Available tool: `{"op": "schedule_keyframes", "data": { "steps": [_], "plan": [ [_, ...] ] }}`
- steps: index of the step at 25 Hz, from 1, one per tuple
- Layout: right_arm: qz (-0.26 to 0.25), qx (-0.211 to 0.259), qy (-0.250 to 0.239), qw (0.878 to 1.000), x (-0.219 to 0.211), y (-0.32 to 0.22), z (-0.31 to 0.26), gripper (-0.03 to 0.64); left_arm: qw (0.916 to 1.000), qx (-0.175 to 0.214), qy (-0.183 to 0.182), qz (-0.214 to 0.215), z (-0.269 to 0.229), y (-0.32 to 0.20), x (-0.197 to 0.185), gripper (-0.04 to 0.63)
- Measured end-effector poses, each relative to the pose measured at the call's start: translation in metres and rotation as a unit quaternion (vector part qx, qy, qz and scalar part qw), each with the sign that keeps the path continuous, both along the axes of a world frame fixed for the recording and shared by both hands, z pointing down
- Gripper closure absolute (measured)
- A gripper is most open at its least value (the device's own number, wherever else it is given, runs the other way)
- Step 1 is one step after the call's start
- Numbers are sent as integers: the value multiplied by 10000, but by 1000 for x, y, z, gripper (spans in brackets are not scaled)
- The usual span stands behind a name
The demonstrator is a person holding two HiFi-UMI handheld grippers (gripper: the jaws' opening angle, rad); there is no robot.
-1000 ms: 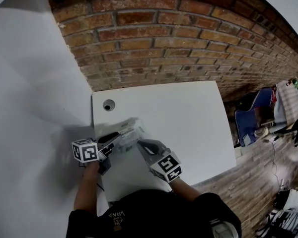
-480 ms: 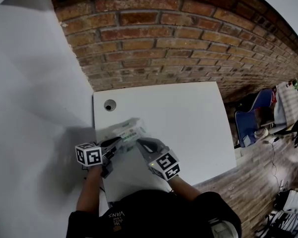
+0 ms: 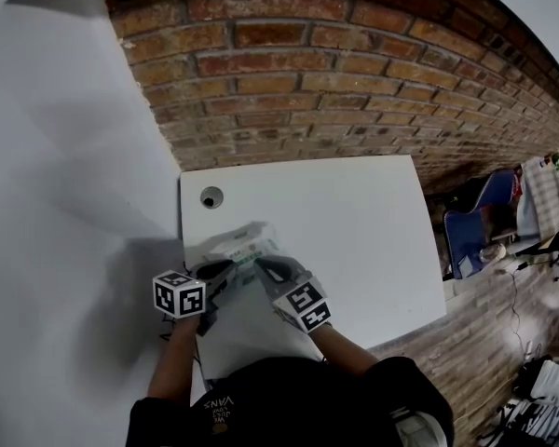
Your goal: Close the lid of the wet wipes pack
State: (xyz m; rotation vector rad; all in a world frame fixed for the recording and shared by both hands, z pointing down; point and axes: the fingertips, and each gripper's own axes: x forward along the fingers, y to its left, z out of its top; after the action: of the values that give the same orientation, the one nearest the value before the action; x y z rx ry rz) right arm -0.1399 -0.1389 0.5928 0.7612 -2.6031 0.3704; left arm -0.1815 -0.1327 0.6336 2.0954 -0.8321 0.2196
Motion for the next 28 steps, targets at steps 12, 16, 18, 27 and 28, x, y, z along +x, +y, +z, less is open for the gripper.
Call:
{"op": "schedule_keyframes", "data": {
  "steps": [12, 16, 18, 27, 28],
  "plan": [
    [6, -215, 143, 9997, -7, -2, 25, 620, 9992, 179, -352, -29, 9, 2, -3, 554],
    [-30, -244, 190, 9995, -10, -2, 31, 620, 9983, 274, -505, -22, 11, 3, -2, 554],
    [-54, -260, 224, 9994, -11, -1, 34, 620, 9980, 301, -560, -27, 12, 3, -2, 554],
    [-206, -172, 543, 9982, -13, 1, 48, 620, 9968, 345, -727, 0, 19, 3, -1, 554],
    [-213, -180, 573, 9980, -13, 1, 50, 620, 9967, 337, -733, 6, 20, 4, 0, 554]
  ]
}}
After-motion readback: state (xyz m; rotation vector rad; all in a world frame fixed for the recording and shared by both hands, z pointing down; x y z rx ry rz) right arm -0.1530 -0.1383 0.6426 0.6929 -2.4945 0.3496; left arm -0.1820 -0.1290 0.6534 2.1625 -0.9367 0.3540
